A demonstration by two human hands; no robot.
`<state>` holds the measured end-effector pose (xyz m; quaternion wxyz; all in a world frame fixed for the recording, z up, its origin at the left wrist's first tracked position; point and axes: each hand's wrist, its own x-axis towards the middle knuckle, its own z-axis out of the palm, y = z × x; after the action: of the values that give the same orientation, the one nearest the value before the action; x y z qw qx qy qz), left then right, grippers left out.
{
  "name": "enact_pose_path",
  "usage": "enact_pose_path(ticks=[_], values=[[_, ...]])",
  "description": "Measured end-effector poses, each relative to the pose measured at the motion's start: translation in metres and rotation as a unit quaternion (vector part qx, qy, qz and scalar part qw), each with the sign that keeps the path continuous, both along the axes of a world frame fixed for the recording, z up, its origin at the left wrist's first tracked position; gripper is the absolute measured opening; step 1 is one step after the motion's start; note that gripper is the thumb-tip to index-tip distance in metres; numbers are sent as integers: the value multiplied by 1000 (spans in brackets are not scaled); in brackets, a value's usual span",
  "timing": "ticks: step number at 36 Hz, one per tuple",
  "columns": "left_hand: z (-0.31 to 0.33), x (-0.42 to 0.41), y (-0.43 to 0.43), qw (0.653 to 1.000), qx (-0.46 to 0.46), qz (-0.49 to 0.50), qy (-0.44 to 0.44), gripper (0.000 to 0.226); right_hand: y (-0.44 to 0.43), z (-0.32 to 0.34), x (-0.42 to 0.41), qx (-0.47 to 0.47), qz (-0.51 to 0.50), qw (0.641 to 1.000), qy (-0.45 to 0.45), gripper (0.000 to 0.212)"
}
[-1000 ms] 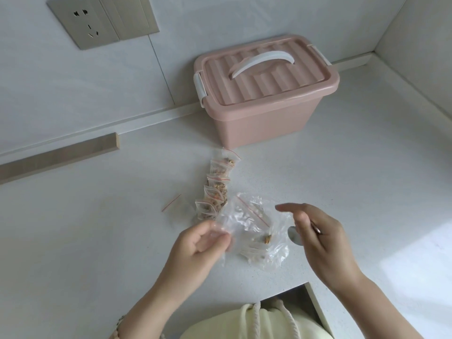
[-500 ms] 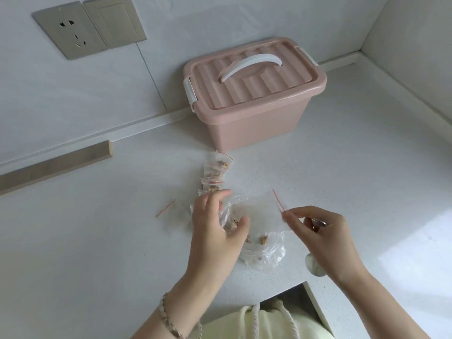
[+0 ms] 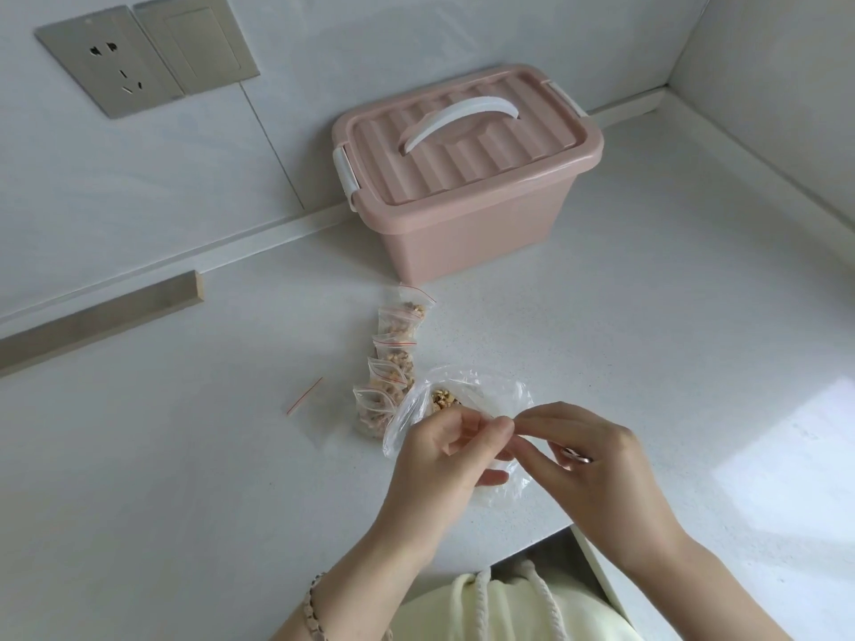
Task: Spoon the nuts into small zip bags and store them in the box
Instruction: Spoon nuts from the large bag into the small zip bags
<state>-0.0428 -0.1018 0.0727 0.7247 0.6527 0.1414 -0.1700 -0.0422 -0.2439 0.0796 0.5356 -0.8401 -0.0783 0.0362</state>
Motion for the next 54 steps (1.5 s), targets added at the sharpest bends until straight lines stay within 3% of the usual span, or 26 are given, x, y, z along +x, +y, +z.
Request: enact_pose_path(ticks=[5, 18, 29, 36, 43, 50, 54], values=[[2, 1, 3, 999, -38, -18, 21, 23, -2, 3, -1, 60, 10, 997, 56, 12], [1, -2, 7, 998, -41, -54, 15, 21, -5, 12, 2, 88, 34, 989, 114, 11], [1, -1, 7, 997, -33, -63, 25, 25, -11, 10, 5, 64, 58, 983, 159, 14], [0, -2, 5, 996, 44, -70, 41, 19, -7, 9, 2, 18, 46, 982, 185, 17], [-3, -6, 3, 983, 155, -98, -9, 30, 0, 5, 0, -12, 7, 978, 207, 15], [1, -6, 6, 979, 132, -132, -79, 47, -1, 5, 1, 5, 9, 980, 197, 23], [5, -5, 8, 982, 54, -141, -111, 31, -8, 11, 4, 74, 35, 979, 184, 17]])
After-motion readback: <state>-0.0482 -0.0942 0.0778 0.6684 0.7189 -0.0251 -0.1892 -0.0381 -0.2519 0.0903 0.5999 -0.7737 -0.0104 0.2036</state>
